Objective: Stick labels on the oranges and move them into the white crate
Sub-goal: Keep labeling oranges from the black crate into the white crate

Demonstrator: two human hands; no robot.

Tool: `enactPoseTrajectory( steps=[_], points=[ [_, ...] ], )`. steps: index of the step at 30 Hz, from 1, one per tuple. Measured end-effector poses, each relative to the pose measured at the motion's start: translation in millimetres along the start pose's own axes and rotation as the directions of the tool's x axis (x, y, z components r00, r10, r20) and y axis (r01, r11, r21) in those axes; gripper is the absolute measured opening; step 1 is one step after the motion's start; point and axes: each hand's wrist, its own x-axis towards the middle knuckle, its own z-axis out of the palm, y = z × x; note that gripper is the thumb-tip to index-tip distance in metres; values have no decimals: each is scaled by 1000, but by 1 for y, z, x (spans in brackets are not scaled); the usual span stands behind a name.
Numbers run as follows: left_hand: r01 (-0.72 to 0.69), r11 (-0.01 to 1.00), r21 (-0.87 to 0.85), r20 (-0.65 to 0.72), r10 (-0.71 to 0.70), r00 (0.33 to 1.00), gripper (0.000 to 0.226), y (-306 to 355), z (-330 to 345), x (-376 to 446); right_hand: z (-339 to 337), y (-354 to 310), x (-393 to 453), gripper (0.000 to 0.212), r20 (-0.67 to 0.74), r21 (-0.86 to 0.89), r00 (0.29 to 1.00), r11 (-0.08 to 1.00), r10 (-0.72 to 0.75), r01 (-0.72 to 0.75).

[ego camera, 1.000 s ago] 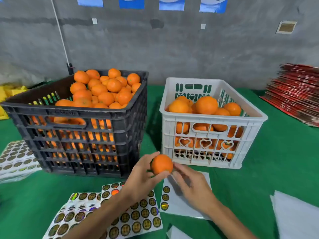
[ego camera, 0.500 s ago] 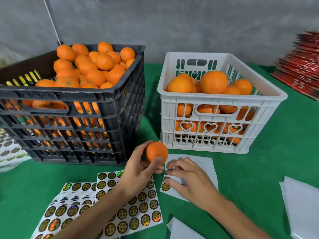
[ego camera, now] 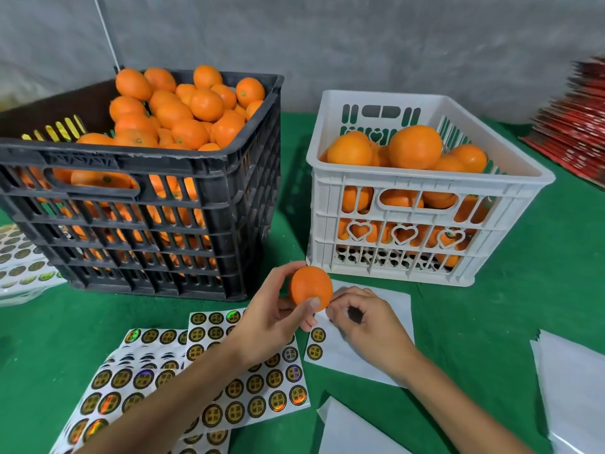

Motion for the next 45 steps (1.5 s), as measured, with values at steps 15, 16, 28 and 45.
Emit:
enactPoseTrajectory(
  steps=[15, 16, 28, 45],
  points=[
    [-9, 1000, -26, -73, 7, 997, 64, 16, -4, 3, -11, -37, -7, 26, -175, -190, 919, 928, -354, 321],
    [-28, 999, -42, -98, 24, 995, 65, 25, -5, 4, -15, -42, -9, 30, -179, -247, 896, 900, -405, 358],
    [-348, 891, 291, -219, 416, 883, 70, 217, 1, 115, -94, -171, 48, 51, -495, -653, 651, 741, -575, 159],
    [615, 207, 761, -454, -507, 733, 56, 214, -162, 122, -30, -197, 82, 55, -397, -515, 799, 830, -452, 214]
  ],
)
